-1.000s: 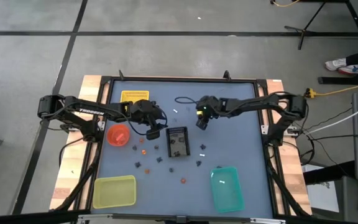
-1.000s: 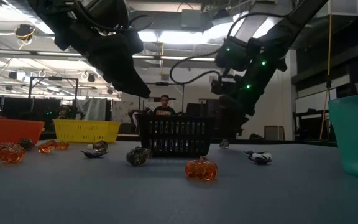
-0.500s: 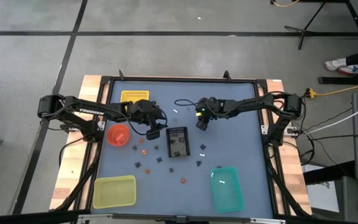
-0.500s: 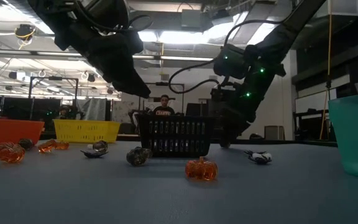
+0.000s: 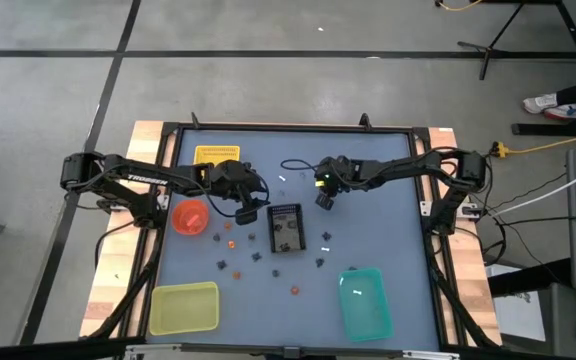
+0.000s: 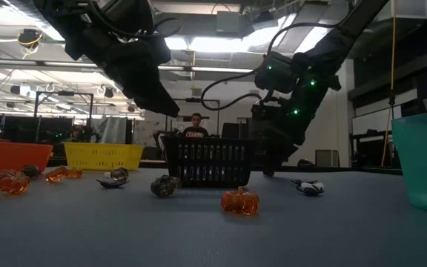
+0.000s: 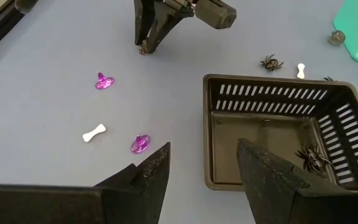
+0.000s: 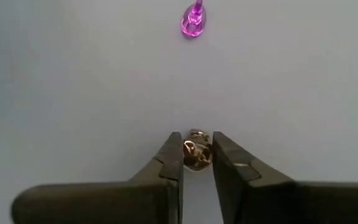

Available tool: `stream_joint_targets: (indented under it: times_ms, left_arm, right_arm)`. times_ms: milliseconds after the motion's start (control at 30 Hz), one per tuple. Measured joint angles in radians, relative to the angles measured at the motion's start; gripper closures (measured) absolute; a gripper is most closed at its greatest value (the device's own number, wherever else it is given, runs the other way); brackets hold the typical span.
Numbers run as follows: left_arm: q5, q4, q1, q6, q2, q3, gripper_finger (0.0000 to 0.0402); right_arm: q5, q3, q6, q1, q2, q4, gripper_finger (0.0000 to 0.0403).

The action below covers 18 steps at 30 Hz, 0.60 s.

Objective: Sort Halloween decoration
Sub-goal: Put the black skull toy into the bottom yellow bin

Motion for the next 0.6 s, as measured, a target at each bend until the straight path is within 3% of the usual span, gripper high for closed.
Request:
stream_joint_targets:
  times_ms: [267, 600]
  left_arm:
    - [0.000, 0.000, 0.000, 0.000, 0.000, 0.000, 0.0232]
    - [0.000, 0.000, 0.000, 0.000, 0.000, 0.000, 0.0232]
  right_arm:
    - [-0.001, 0.000, 0.000, 0.000, 0.000, -0.001, 0.0319]
    - [-0.001, 0.000, 0.000, 0.000, 0.000, 0.000, 0.0351]
